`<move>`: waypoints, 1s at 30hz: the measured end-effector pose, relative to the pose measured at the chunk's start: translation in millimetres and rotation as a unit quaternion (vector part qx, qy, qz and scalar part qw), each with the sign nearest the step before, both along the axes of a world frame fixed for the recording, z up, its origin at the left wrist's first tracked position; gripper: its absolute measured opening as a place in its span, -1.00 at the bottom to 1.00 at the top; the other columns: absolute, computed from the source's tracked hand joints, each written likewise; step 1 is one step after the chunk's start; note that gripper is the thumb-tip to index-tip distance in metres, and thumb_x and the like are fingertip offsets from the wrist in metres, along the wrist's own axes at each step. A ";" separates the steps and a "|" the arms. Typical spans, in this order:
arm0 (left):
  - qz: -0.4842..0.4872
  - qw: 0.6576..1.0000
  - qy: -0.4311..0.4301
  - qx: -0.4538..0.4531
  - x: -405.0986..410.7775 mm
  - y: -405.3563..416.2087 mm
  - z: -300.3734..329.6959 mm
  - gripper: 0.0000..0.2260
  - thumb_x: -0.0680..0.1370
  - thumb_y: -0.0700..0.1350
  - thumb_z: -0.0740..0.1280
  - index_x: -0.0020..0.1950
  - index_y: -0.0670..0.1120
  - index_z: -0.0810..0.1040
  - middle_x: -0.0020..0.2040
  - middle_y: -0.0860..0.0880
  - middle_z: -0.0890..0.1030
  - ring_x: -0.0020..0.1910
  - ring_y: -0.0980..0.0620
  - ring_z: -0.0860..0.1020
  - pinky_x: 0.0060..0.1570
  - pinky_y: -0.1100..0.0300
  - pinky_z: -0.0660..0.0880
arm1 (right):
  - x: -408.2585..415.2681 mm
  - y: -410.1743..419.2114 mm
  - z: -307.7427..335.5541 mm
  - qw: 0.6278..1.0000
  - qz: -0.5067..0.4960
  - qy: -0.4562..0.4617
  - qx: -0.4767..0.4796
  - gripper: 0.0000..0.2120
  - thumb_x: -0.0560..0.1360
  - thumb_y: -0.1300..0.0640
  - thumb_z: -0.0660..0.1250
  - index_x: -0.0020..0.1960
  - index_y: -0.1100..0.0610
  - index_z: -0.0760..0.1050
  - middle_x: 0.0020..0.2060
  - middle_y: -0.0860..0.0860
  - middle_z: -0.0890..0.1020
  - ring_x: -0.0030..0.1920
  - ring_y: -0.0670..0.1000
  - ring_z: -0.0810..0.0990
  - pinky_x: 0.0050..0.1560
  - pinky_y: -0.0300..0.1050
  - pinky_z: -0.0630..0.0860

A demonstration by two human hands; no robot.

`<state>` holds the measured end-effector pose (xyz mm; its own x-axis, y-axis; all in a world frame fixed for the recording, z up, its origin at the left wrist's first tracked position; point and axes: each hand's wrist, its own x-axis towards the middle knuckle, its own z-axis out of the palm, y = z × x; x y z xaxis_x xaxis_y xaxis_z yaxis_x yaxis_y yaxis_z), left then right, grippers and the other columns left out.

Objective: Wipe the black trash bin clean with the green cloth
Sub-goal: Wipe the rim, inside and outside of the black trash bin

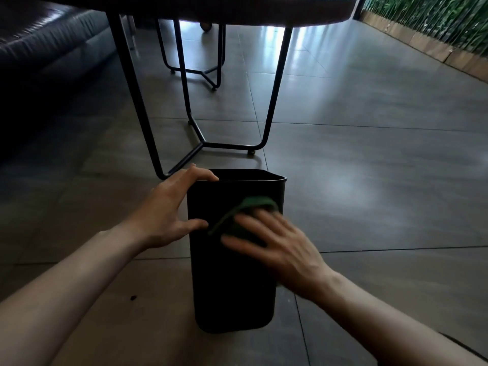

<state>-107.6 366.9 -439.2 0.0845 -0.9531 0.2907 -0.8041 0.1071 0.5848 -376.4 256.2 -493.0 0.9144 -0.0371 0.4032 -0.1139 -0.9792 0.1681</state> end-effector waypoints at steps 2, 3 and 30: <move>0.001 1.000 0.007 0.003 -0.1 -0.2 0.6 -0.27 0.30 -0.08 0.63 0.31 0.35 0.35 0.32 0.26 0.45 0.40 0.34 0.35 0.34 0.25 0.29 | 12.1 -8.1 14.6 0.996 -0.059 -0.059 0.036 -0.42 0.67 0.05 0.31 0.63 -0.13 0.21 0.57 0.13 0.30 0.59 0.23 0.24 0.60 0.18 0.21; 0.003 1.000 0.007 0.004 0.5 0.1 0.7 -0.27 0.31 -0.08 0.63 0.31 0.34 0.35 0.32 0.28 0.45 0.41 0.27 0.37 0.35 0.19 0.31 | 15.6 -6.9 14.5 0.995 -0.069 -0.067 0.041 -0.44 0.67 0.04 0.31 0.62 -0.13 0.23 0.58 0.13 0.30 0.60 0.23 0.22 0.59 0.20 0.22; 0.004 1.000 0.004 0.009 -1.5 2.6 -1.9 -0.28 0.32 -0.06 0.63 0.32 0.36 0.34 0.34 0.45 0.36 0.55 0.31 0.17 0.43 0.18 0.21 | -7.8 23.4 -15.3 1.000 -0.022 -0.003 0.000 -0.48 0.67 0.15 0.26 0.59 -0.10 0.29 0.52 0.12 0.37 0.48 0.23 0.37 0.51 0.15 0.33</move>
<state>-109.2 369.6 -441.1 0.0935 -0.9574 0.2731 -0.8002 0.0910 0.5928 -384.2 279.6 -508.3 0.9095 -0.0778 0.4083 -0.1581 -0.9733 0.1666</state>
